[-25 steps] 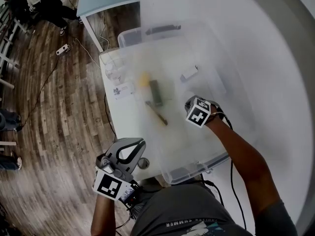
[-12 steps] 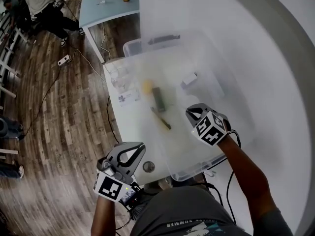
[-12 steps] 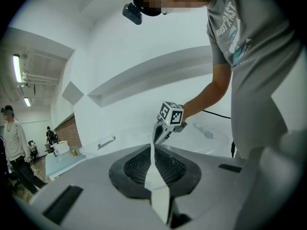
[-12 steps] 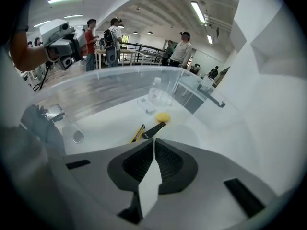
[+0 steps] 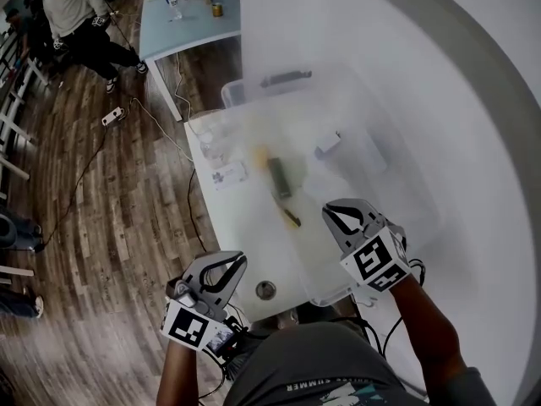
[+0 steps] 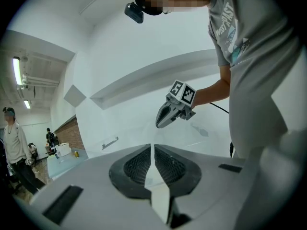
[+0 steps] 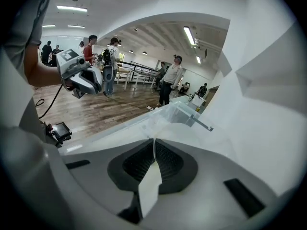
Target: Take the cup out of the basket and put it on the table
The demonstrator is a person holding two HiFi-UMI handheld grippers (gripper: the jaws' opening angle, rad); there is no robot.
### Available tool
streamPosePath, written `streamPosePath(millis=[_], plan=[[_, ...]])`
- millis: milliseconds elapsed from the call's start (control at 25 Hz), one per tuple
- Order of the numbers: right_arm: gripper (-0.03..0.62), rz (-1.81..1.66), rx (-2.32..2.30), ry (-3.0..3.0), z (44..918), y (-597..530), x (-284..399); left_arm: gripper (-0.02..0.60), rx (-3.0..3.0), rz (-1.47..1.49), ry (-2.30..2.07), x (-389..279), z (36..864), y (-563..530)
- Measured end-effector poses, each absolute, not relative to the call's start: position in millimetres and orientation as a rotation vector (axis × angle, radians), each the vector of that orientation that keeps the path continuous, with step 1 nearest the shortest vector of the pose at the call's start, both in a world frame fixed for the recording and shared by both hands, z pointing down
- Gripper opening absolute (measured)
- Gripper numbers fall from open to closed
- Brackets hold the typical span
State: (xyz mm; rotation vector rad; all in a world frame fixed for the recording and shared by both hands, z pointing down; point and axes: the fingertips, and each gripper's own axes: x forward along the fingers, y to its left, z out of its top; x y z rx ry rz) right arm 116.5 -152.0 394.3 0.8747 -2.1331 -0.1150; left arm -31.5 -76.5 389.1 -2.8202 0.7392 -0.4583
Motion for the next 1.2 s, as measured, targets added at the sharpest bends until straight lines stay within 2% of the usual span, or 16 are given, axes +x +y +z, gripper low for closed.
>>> streamPosePath(millis=[680, 1200], plan=[[0.025, -0.206, 0.838, -2.274, 354.1, -106.9, 37.8, 0.017, -2.806, -0.483, 0.805, -73.9, 391.3, -64.2], [0.025, -0.218, 0.742, -2.348, 353.6, -78.0, 0.8, 0.017, -2.845, -0.451, 0.840, -72.5, 398.7, -56.7]])
